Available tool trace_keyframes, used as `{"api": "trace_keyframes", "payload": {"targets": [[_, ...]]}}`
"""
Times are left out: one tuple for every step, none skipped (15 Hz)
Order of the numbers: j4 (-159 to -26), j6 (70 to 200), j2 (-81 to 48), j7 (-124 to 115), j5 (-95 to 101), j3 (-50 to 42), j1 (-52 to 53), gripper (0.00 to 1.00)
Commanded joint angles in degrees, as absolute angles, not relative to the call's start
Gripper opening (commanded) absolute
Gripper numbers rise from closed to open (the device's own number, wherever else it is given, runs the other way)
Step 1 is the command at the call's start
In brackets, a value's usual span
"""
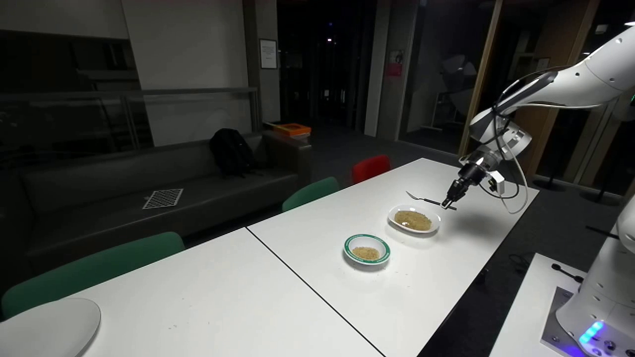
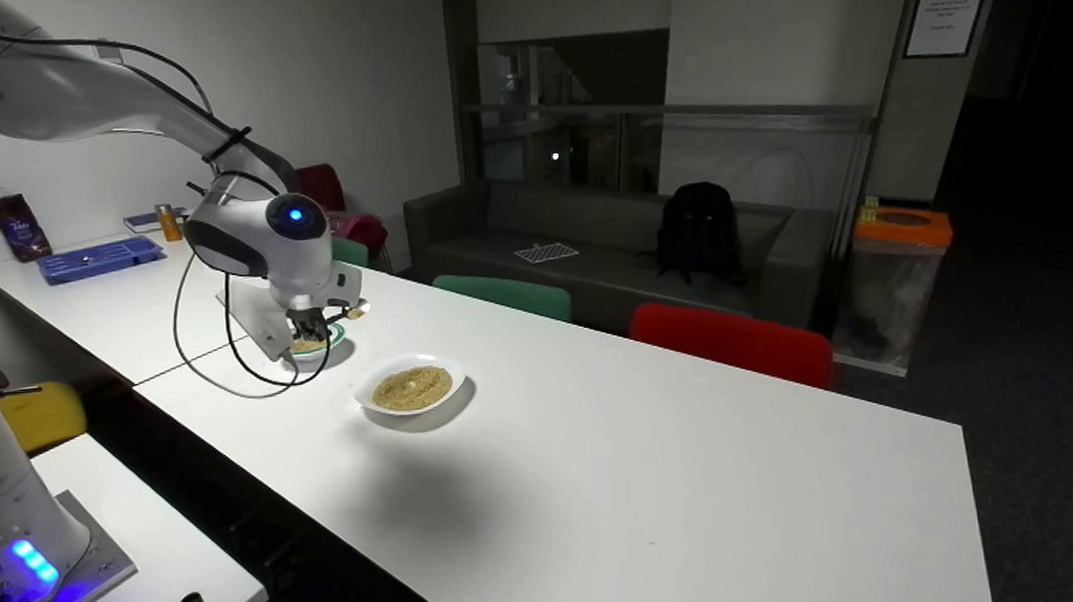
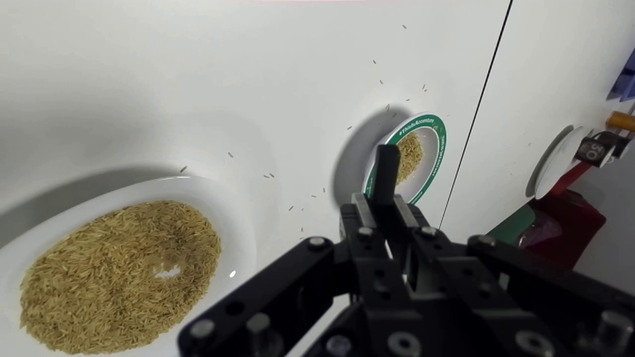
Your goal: Use the silver spoon to spoon out some contents from the bowl on the left and place them in the bowl on the right
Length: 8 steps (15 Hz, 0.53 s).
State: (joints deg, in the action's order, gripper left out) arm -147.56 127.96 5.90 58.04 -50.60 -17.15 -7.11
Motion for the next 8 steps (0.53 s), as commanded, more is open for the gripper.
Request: {"api": "trace_keyframes", "payload": {"targets": [[-145.31, 124.78, 4.33, 60.54, -52.18, -16.84, -9.27, 0.03], [-145.09, 124.51, 4.12, 60.63, -52.27, -16.88, -9.49, 0.03], [-144.89, 124.35, 3.91, 60.68, -52.31, -16.88, -9.67, 0.03], [-144.72, 124.14, 3.77, 60.81, -52.40, -16.92, -9.85, 0.03], [-144.53, 123.92, 3.66, 60.79, -52.38, -16.92, -10.04, 0.03], [-144.32, 123.52, 3.57, 60.83, -52.41, -16.94, -10.24, 0.03], [-144.10, 123.11, 3.52, 60.85, -52.45, -16.97, -10.43, 0.03], [-143.86, 122.66, 3.43, 60.88, -52.45, -17.00, -10.63, 0.03]]}}
